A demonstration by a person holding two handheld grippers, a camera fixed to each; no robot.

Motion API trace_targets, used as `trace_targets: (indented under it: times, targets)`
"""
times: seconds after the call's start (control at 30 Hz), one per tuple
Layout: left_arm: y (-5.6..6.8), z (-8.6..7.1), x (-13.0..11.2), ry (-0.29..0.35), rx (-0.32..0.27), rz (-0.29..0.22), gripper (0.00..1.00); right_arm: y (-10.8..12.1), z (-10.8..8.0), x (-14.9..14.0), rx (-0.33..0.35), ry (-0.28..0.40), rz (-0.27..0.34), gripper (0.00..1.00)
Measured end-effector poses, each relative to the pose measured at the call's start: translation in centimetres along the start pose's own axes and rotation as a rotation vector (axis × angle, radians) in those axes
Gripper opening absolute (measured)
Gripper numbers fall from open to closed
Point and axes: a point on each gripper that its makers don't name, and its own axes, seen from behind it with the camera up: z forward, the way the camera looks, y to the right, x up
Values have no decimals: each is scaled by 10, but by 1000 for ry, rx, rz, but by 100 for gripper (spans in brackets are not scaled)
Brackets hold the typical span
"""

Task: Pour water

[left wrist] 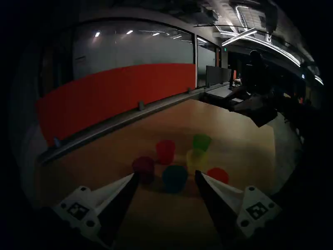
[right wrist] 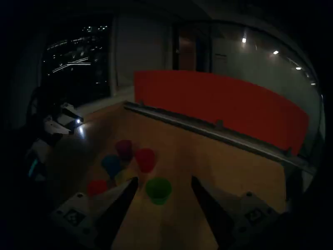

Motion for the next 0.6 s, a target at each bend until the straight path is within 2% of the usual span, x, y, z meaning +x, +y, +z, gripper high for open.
trace_targets:
  times: [0.3, 0.6]
  targets:
    - [15, 19, -29, -56, -52, -10, 98, -7, 19, -21, 31, -45, 0, 99]
    - [18, 36, -51, -93, -79, -38, 98, -9, 39, -45, 46, -91, 4, 99]
